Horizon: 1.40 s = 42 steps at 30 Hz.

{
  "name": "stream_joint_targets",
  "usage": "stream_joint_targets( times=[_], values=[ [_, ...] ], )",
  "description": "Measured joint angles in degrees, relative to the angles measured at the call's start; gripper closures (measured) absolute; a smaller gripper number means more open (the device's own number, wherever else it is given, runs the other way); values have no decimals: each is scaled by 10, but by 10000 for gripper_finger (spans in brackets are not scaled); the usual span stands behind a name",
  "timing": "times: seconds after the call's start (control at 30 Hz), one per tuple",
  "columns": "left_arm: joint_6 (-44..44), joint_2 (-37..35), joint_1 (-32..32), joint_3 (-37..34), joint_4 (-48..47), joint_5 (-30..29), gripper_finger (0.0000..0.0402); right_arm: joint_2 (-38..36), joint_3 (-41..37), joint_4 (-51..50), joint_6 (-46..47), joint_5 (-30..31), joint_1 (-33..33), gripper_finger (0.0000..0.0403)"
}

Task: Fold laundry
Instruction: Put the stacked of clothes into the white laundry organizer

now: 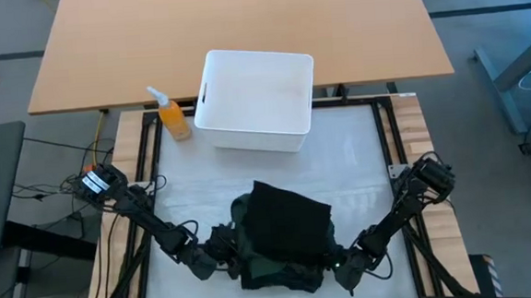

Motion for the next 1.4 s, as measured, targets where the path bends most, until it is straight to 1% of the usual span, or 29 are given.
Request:
stream_joint_targets(
  times=[0.2, 0.33, 0.47, 0.67, 0.77, 0.9, 1.1, 1.4],
  values=[
    [35, -6, 1, 1, -1, 0, 381, -2, 3, 7, -61, 26, 10, 309],
    [62, -7, 1, 1, 1, 0, 382, -3, 20, 1, -143, 37, 10, 309],
    [110, -7, 1, 2, 21, 1, 384, -4, 41, -1, -223, 39, 5, 309],
    [189, -8, 0, 42, -6, 21, 385, -12, 54, -6, -281, 35, 2, 309],
    [215, -12, 0, 70, -54, 16, 386, -33, 54, -30, -292, 34, 3, 309],
    [245, -25, 0, 96, -106, -15, 386, -69, 54, -67, -318, 47, 5, 309],
    [300, -60, 0, 117, -118, -42, 386, -127, 54, -82, -370, 54, 1, 309],
    [371, -128, 13, 123, -126, -84, 385, -199, 54, -69, -454, 56, -33, 309]
  ],
)
